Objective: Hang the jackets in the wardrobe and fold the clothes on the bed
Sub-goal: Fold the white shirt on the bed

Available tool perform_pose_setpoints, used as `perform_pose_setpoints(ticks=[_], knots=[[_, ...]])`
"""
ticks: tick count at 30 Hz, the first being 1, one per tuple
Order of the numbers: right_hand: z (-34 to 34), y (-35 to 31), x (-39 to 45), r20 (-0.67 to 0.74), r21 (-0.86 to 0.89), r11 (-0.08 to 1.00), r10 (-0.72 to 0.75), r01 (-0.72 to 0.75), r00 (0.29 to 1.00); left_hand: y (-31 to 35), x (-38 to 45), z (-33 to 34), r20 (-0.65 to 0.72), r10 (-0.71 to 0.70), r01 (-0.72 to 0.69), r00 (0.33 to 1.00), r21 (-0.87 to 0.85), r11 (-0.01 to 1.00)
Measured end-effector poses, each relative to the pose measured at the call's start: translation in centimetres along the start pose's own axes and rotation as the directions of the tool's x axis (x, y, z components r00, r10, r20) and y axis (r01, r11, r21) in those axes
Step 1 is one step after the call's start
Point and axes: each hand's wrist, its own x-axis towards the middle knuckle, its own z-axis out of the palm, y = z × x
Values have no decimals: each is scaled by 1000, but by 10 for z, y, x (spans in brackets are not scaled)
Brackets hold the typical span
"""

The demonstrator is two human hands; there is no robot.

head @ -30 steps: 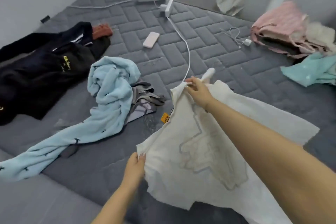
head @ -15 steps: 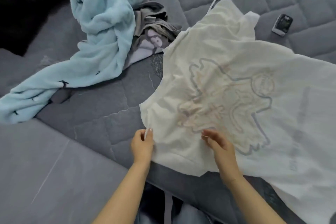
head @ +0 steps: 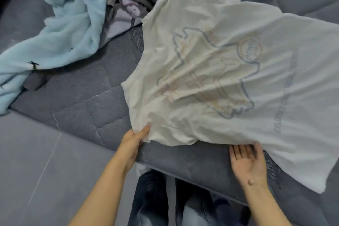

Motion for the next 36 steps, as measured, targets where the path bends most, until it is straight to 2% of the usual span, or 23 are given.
perform_pose_setpoints(ticks=[3, 6, 10, 12, 13, 15, 17, 19, 21, 24, 26, 29, 31, 33, 36], knots=[[20, -31, 11, 40, 133, 991, -39, 33, 998, -10, -6, 14, -101, 130, -135, 986, -51, 989], [27, -61, 9, 92, 170, 984, -66, 50, 994, 5, -13, 25, -212, 333, -351, 919, -57, 935], [3, -99, -11, 103, 106, 970, -229, 218, 968, 39, -41, 25, -195, 592, -568, 782, 167, 806], [-21, -111, -24, 25, 82, 956, -285, 282, 958, 45, -55, 19, -205, 654, -594, 728, 288, 751], [-35, -112, -27, -30, 44, 950, -307, 309, 951, 42, -57, 14, -224, 652, -567, 724, 345, 748], [-67, -104, -24, -143, -33, 954, -298, 297, 944, 26, -53, 2, -290, 578, -429, 763, 443, 788], [-96, -90, -17, -238, -64, 975, -221, 211, 946, 0, -41, -10, -357, 415, -231, 837, 457, 859], [-121, -78, -2, -257, -54, 984, -179, 171, 950, -25, -34, -18, -352, 259, -88, 899, 435, 896], [-131, -71, 8, -235, -49, 974, -227, 222, 945, -42, -33, -23, -281, 184, -54, 942, 414, 909], [-126, -70, 11, -215, -80, 950, -311, 301, 926, -55, -39, -19, -114, 184, -121, 976, 417, 901], [-121, -76, 9, -189, -104, 942, -332, 318, 924, -57, -45, -14, -87, 263, -205, 961, 412, 888], [-121, -91, 3, -196, -93, 934, -358, 346, 913, -45, -53, -13, -278, 385, -311, 880, 275, 910], [-131, -96, -1, -251, -99, 928, -373, 359, 893, -38, -56, -15, -367, 411, -324, 834, 278, 905], [-144, -93, -1, -333, -138, 930, -367, 340, 869, -45, -57, -13, -405, 402, -265, 821, 354, 897], [-160, -77, -1, -357, -186, 931, -361, 313, 862, -67, -56, -20, -467, 384, -24, 797, 610, 792]])
